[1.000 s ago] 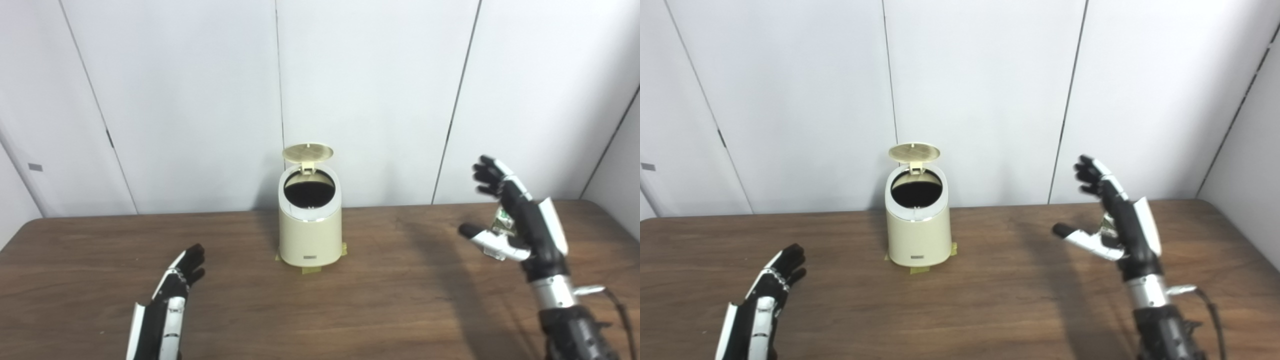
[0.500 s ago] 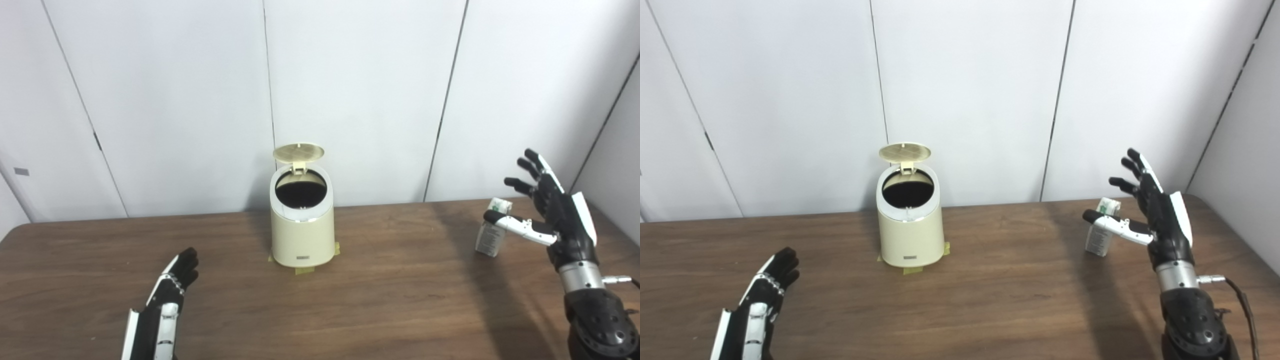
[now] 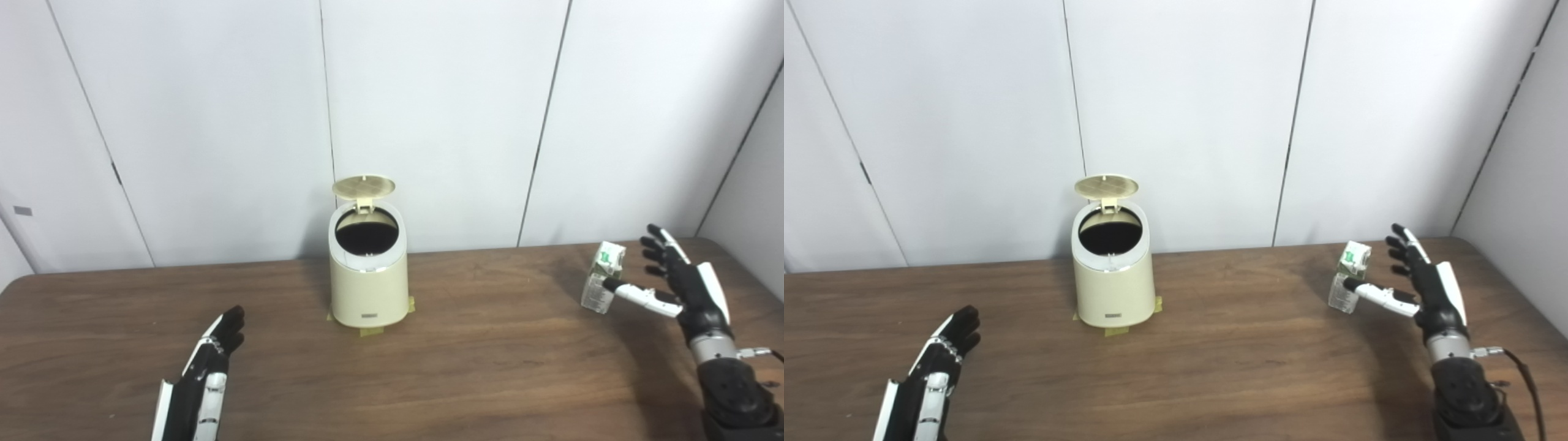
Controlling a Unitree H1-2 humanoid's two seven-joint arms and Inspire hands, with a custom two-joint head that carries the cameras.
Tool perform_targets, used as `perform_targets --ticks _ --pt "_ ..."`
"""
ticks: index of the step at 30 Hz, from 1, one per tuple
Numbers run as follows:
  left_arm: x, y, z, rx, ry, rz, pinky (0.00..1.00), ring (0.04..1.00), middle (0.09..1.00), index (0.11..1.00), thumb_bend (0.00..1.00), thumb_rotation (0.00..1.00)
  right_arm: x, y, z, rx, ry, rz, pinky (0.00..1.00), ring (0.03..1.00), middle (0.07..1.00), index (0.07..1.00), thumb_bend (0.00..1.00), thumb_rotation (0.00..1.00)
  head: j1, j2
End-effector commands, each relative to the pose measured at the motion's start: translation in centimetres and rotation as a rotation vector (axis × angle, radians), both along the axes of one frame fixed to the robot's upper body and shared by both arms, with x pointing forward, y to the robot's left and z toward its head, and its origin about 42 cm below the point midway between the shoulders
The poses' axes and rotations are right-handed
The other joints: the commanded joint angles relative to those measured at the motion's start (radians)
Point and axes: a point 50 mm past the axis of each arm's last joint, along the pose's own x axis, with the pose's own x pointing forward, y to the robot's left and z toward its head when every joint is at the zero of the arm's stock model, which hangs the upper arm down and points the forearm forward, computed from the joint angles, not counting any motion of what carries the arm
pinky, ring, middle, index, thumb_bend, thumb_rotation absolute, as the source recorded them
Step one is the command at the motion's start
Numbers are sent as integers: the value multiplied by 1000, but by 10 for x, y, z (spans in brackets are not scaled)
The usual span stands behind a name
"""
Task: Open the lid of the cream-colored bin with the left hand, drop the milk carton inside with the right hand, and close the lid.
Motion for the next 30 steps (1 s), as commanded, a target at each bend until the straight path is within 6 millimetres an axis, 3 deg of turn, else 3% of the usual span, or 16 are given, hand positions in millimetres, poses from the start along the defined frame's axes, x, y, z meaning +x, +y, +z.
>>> perform_targets --ticks 1,5,9,17,30 --pt "-11 -3 1 -2 -28 14 908 915 908 871 412 847 17 -5 38 -25 -133 19 731 841 904 942 968 383 0 0" --pt "-11 -3 0 5 -28 10 902 910 905 869 412 841 23 -4 33 18 -118 30 744 849 910 943 999 416 0 0" --pt "-11 -3 -1 6 -34 5 899 907 903 869 410 839 30 -6 30 64 -107 60 762 892 932 946 999 361 4 -2" --pt "-11 -5 1 25 -42 19 886 896 893 864 435 806 43 -4 25 85 -66 86 812 858 885 899 1000 395 12 -3" --pt "-15 -5 0 44 -61 29 856 879 877 852 416 794 60 -11 22 83 -35 87 685 758 795 819 1000 339 16 -4"
